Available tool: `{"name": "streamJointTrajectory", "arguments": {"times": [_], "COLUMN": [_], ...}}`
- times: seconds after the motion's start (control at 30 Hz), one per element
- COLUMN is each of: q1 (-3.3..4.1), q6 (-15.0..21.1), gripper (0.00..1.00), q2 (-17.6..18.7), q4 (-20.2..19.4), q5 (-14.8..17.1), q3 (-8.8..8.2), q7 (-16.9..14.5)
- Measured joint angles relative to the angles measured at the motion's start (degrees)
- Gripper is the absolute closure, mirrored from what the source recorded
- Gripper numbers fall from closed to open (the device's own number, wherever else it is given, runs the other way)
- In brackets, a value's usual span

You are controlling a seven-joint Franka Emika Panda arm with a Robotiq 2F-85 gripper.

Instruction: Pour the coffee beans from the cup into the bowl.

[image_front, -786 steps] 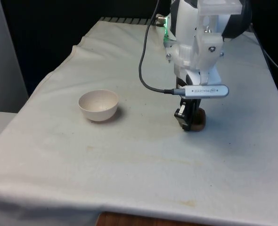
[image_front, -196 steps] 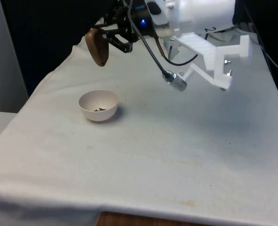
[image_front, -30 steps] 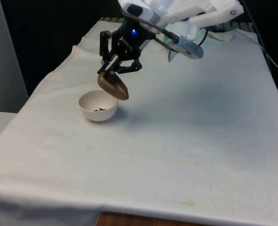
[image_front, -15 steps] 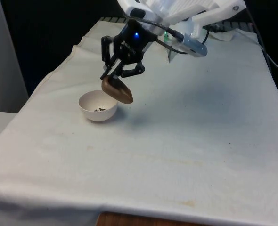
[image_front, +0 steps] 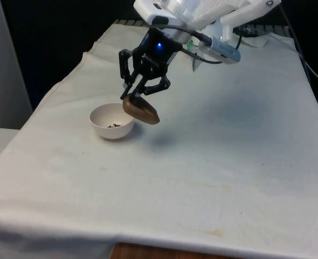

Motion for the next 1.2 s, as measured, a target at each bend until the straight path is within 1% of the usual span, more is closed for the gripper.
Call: {"name": "streamJointTrajectory", "arguments": {"times": [0.1, 0.2, 0.43, 0.63, 0.77, 0.9, 0.97, 1.17, 1.2], "q1": [-0.06, -0.23, -0.40, -0.63, -0.69, -0.80, -0.86, -0.97, -0.97], "q6": [0.7, 2.3, 4.4, 6.9, 7.6, 9.3, 9.6, 11.9, 12.5], "gripper": [1.00, 1.00, 1.00, 1.00, 1.00, 1.00, 1.00, 1.00, 1.00], "q2": [0.2, 0.6, 1.1, 1.9, 2.1, 2.6, 2.7, 3.4, 3.7], "q4": [-0.1, -0.2, -0.2, -0.3, -0.3, -0.5, -0.5, -0.5, -0.5], "q5": [0.2, 1.3, 2.5, 4.6, 5.3, 6.9, 7.2, 10.4, 11.3], "q3": [-0.06, -0.11, -0.11, -0.11, -0.11, -0.11, -0.11, -0.11, -0.17], "q7": [-0.5, -1.9, -3.7, -6.4, -7.1, -9.1, -9.5, -13.0, -14.0]}}
